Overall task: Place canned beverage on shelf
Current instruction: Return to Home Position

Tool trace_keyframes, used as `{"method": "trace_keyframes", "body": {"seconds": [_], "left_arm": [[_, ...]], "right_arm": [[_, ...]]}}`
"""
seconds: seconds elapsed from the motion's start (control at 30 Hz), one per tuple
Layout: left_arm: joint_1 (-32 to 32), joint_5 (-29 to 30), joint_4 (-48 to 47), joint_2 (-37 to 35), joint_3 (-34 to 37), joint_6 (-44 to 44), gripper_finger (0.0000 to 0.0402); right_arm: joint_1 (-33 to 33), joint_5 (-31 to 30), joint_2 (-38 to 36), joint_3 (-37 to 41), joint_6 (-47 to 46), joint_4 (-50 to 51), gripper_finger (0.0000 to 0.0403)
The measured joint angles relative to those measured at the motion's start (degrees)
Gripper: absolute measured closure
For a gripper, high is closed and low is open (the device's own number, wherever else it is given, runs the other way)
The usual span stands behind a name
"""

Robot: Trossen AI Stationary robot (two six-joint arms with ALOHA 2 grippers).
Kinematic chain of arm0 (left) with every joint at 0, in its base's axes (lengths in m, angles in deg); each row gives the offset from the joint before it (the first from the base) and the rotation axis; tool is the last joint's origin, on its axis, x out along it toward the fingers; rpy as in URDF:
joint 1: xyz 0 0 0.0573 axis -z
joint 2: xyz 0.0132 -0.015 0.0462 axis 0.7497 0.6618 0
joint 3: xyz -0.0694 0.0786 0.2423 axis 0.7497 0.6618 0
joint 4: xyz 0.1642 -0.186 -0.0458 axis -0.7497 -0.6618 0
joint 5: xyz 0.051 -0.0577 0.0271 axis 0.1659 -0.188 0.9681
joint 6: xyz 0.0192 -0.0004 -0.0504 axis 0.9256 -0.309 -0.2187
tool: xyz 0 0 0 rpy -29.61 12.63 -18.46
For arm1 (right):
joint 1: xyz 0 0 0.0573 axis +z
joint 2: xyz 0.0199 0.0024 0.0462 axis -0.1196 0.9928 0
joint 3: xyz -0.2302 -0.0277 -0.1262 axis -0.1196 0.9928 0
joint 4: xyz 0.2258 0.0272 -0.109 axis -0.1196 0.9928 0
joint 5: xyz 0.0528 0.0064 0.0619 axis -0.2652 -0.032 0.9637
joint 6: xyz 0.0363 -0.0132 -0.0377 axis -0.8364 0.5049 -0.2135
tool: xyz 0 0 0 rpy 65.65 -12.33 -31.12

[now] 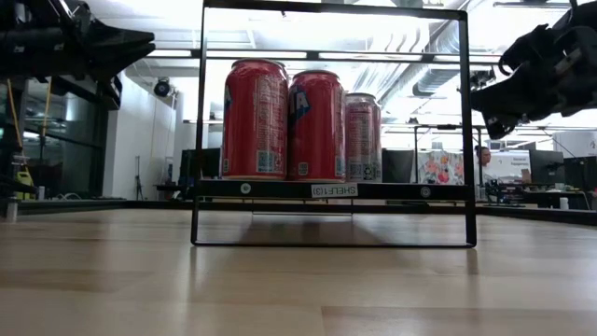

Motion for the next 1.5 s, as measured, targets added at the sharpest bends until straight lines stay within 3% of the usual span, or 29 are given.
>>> {"method": "trace_keyframes", "body": {"seconds": [0.1,0.23,0.4,0.67,1.43,1.5], "left_arm": [[0.0,0.0,0.0,0.0,0.0,0.0,0.0398],[0.0,0.0,-0.3,-0.3,0.0,0.0,0.0398],[0.0,-0.1,-9.8,-1.1,-0.1,0.0,0.0398],[-0.1,-5.6,-11.2,-1.1,-0.1,0.0,0.0398],[0.0,-7.3,-11.3,-1.1,-0.1,0.0,0.0398],[0.0,-7.5,-11.4,-1.0,-0.1,3.7,0.0399]], "right_arm": [[0.3,-0.4,-0.2,0.0,0.2,0.1,0.0403],[3.5,-1.9,-7.6,0.0,0.0,0.0,0.0403],[8.8,-3.3,-7.6,0.0,0.0,-6.4,0.0403],[15.6,-3.1,-7.6,0.0,0.0,-3.9,0.0403],[17.6,-3.1,-6.5,0.0,0.0,-3.3,0.0403],[17.6,-3.1,-6.5,0.0,0.0,-3.3,0.0403]]}}
